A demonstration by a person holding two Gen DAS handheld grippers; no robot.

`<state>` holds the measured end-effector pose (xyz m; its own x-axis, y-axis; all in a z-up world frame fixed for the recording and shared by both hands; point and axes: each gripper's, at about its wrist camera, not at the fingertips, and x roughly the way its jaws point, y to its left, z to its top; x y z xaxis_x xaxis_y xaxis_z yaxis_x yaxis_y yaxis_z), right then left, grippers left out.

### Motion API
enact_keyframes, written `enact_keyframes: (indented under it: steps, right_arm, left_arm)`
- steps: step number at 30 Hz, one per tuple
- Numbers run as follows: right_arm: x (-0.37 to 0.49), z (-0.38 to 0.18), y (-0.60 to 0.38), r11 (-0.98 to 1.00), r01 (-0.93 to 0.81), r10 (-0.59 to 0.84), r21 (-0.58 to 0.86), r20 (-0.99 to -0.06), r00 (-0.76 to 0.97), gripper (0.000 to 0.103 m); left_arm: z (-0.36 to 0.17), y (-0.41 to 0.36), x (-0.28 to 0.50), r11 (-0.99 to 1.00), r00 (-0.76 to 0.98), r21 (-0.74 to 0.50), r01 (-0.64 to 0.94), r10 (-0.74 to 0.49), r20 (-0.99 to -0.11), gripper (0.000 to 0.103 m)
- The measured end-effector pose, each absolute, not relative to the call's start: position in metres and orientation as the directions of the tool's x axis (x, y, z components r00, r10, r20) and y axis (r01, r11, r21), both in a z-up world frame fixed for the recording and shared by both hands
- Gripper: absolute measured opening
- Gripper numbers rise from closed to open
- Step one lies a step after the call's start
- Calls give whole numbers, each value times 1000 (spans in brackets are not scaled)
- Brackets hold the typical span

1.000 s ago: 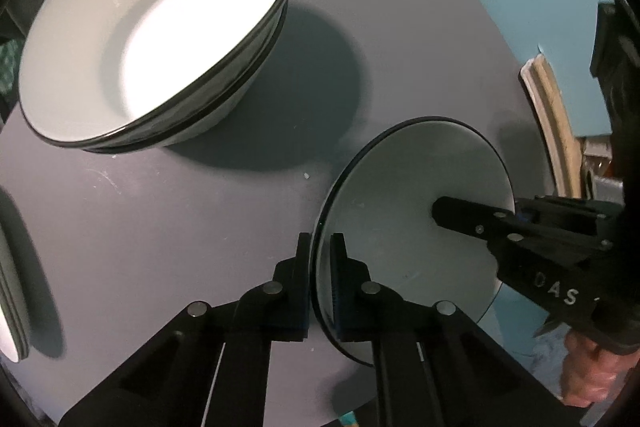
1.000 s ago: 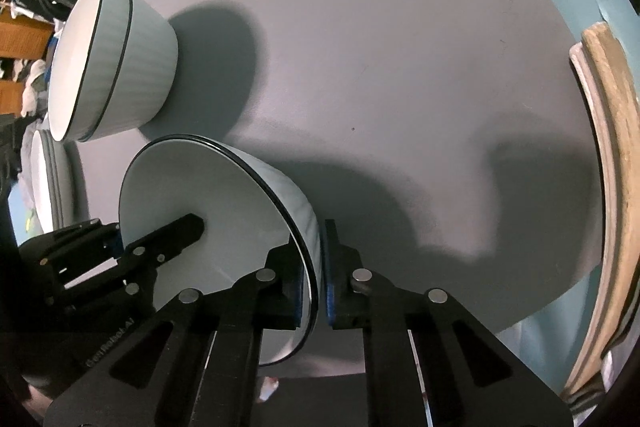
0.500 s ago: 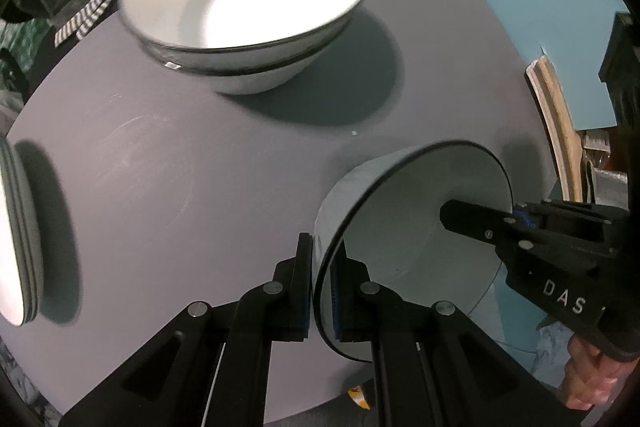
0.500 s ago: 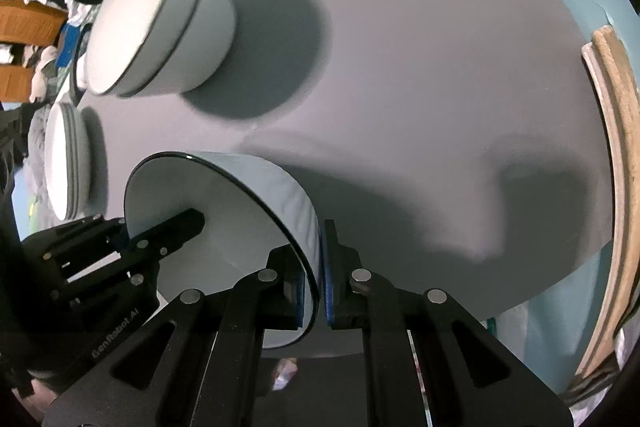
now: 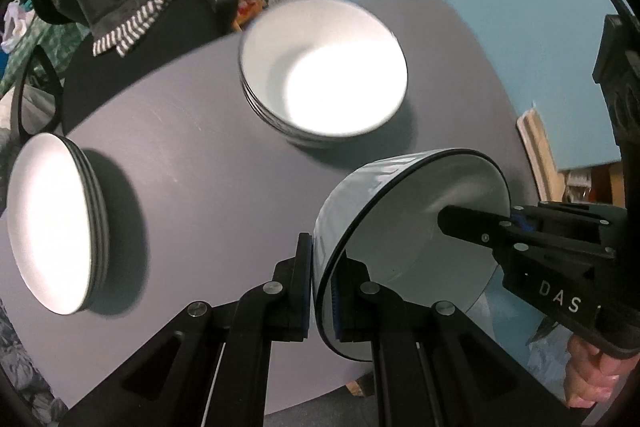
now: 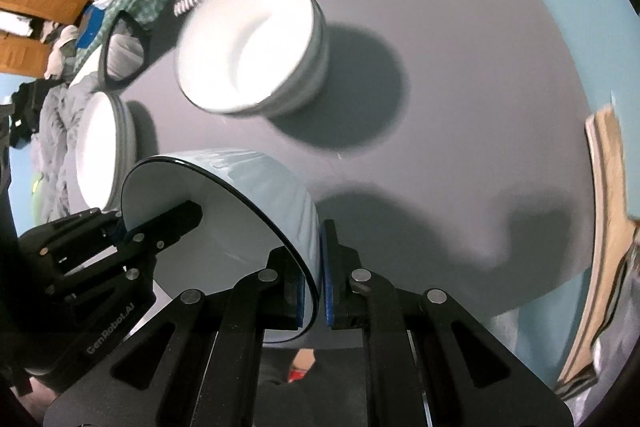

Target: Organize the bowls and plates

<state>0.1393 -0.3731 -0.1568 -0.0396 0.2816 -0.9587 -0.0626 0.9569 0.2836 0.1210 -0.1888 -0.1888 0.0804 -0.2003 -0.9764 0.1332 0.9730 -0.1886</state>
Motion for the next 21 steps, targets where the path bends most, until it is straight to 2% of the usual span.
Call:
enact_keyframes:
  steps: [10,21]
  right_arm:
    - [172,-144,-344,955,-108,278,276,-961,1,8]
    - [222,-145,-328,954,-120,276,275,-961,-6,8]
  left_arm:
    - [-163,-173,172,977,153,-182,107,-197,-968,7]
    - [-165,-167,224,985,176,-153,85,-166,-970,7]
